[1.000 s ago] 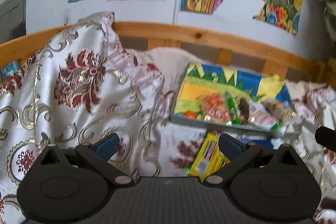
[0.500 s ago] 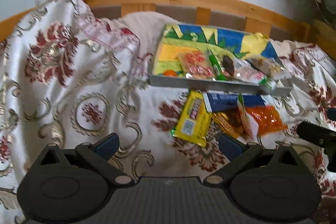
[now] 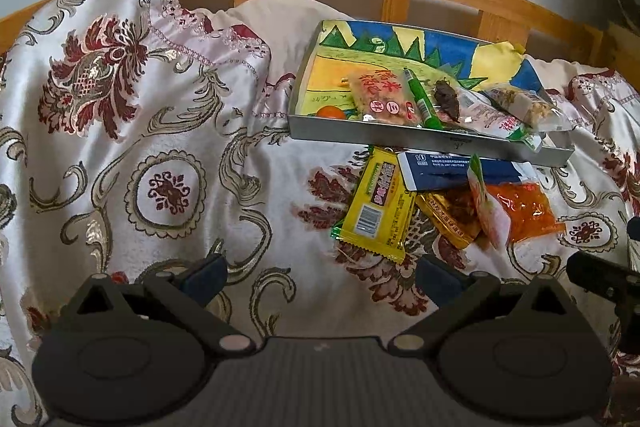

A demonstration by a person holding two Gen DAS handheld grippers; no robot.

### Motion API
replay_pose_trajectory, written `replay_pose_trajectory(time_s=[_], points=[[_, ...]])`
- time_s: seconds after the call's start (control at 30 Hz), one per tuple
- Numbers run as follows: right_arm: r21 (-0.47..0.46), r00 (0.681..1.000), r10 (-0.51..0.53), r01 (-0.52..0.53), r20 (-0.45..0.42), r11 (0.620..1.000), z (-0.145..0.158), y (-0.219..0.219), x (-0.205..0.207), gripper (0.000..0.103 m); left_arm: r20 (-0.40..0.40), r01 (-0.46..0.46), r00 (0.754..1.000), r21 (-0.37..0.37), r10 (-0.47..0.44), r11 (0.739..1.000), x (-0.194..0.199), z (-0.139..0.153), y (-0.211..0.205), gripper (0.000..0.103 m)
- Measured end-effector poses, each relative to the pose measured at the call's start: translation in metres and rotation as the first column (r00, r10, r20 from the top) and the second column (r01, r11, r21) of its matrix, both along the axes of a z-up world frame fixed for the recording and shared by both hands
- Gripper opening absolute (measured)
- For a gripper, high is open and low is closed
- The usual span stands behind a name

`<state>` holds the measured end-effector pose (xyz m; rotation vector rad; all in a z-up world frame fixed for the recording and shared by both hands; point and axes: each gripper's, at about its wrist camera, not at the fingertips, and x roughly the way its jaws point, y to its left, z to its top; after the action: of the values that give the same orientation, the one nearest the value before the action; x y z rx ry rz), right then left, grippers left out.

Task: Organize snacks
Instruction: 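Withdraw both tools from the tray back over the snack pile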

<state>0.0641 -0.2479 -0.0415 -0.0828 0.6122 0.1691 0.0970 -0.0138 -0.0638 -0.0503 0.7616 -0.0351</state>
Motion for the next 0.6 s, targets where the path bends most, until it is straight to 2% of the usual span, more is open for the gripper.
replay_pose_trajectory(time_s=[0.37, 0.5, 0.6], points=[[-0.010, 1.000, -0.002, 0.002, -0.022, 1.000, -0.007, 0.003, 0.011, 0.102, -0.003, 0.022, 1.000, 0.010, -0.022, 1.000, 0.011, -0.011, -0.001, 0.103], [-0.018, 1.000, -0.002, 0.002, -0.024, 1.000, -0.008, 0.005, 0.015, 0.102, 0.007, 0.032, 0.999, -0.005, -0.032, 0.999, 0.016, -0.014, 0.000, 0.103], [-0.033, 1.000, 0.002, -0.003, -0.025, 0.999, -0.010, 0.007, 0.019, 0.102, 0.028, 0.040, 0.999, 0.011, -0.040, 0.999, 0.021, -0.016, -0.001, 0.103]])
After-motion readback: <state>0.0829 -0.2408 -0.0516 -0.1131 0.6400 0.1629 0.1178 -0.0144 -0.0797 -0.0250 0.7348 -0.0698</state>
